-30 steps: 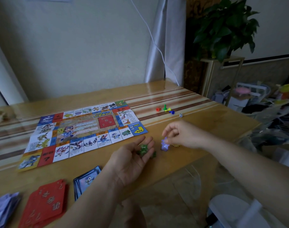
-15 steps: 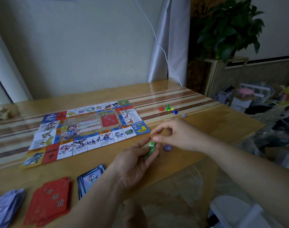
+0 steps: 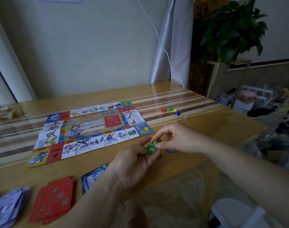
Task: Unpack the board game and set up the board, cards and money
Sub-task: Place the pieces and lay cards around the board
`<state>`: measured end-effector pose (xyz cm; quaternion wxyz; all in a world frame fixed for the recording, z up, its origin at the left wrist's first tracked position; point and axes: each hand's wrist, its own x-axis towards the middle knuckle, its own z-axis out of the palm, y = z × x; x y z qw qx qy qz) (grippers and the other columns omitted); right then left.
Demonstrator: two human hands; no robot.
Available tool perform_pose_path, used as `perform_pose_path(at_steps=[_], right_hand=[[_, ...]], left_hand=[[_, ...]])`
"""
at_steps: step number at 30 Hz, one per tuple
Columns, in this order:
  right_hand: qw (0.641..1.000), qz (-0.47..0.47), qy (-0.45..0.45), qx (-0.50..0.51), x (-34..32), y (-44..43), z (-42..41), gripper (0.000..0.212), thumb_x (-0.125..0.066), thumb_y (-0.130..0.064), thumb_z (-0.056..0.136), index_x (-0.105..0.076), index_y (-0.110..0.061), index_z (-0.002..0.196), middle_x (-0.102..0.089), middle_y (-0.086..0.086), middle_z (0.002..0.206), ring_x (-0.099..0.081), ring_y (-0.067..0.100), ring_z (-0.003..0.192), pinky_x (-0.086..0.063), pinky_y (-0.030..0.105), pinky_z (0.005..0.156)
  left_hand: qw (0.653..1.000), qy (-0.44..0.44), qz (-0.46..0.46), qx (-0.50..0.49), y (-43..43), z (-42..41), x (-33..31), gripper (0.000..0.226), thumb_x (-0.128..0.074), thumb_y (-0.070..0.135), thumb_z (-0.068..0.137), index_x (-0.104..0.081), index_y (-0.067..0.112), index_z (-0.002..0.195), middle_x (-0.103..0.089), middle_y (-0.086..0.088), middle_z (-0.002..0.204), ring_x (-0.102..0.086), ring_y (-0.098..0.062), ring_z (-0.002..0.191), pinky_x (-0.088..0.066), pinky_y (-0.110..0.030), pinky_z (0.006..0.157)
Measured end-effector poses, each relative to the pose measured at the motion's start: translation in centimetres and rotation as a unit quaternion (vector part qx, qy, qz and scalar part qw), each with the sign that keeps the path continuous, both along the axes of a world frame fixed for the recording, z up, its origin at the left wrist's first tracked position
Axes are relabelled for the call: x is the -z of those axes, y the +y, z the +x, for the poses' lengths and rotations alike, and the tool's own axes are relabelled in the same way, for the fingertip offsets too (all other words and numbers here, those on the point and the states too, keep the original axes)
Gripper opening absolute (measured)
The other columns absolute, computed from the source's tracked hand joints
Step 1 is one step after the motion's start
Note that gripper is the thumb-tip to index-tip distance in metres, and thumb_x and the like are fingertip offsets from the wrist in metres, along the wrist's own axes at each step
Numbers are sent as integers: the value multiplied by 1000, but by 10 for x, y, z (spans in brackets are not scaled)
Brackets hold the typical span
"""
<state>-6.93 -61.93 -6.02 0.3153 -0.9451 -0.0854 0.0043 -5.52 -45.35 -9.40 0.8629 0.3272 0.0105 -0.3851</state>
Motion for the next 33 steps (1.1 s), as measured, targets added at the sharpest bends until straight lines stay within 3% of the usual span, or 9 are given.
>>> perform_pose_path(at_steps=[2, 7, 11, 15, 18, 21, 25, 29, 33], right_hand=[[1000, -10, -7, 0, 0, 1, 1, 16, -73, -29, 81, -65, -42, 81, -66, 0, 76, -58, 20, 69, -45, 31, 63], [1000, 11, 21, 14, -3, 2, 1, 7, -72, -30, 82, -65, -31, 80, -56, -2, 68, -45, 4, 52, -37, 21, 54], [998, 28, 22, 44, -1, 3, 2, 7, -73, -26, 81, -66, -27, 78, -53, -13, 51, -44, -2, 44, -31, 11, 45], [998, 22, 14, 58, 2, 4, 2, 7, -72, -23, 82, -66, -24, 79, -49, -33, 42, -45, -11, 40, -30, 7, 39], [997, 19, 11, 69, 3, 4, 3, 7, -73, -23, 82, -72, -19, 87, -54, -17, 49, -45, -16, 43, -31, 4, 42], [998, 7, 21, 62, 0, 8, 7, 19, -73, -26, 82, -73, -16, 97, -56, -17, 67, -48, -15, 49, -33, 3, 46], [998, 9, 30, 48, -9, 12, 11, 22, -73, -26, 82, -72, -18, 102, -50, -19, 62, -46, -20, 47, -32, 1, 46], [999, 23, 4, 25, -20, 20, 17, 18, -73, -21, 81, -74, -19, 99, -61, -18, 72, -53, -15, 57, -36, 4, 52], [997, 73, -17, 28, -29, 25, 25, 9, -74, -17, 79, -70, -24, 79, -70, -7, 77, -67, 7, 72, -56, 31, 77]], left_hand=[[1000, -11, 18, -7, 0, 1, 1, 46, -28, -12, 93, -42, -4, 136, -59, -31, 118, -63, -36, 100, -55, -37, 76], [999, -26, 41, -20, -1, 2, 1, 43, -36, -13, 92, -51, 0, 130, -67, -25, 110, -71, -28, 85, -58, -31, 70], [996, -21, 74, -46, -3, 1, 0, 38, -39, -12, 92, -57, 1, 123, -65, -23, 108, -69, -26, 81, -58, -30, 67], [996, -12, 70, -55, -4, 0, 1, 31, -40, -1, 96, -57, 1, 122, -64, -23, 112, -66, -28, 93, -57, -33, 71], [997, -5, 58, -50, -4, 1, 0, 30, -39, 10, 98, -54, 1, 123, -62, -23, 119, -65, -29, 97, -55, -36, 76], [997, -5, 60, -54, -4, 4, -1, 33, -35, 16, 99, -51, 1, 124, -62, -22, 119, -65, -28, 93, -53, -39, 79], [995, -16, 79, -60, -9, 8, -9, 32, -33, 18, 101, -49, 1, 123, -63, -20, 113, -63, -23, 85, -53, -33, 81], [993, -47, 81, -72, -18, 13, -25, 31, -32, 19, 101, -53, 2, 117, -62, -16, 109, -60, -23, 90, -46, -37, 93], [990, -81, 86, -75, -26, 18, -39, 36, -28, 24, 103, -59, 5, 102, -65, -10, 97, -60, -21, 87, -47, -36, 90]])
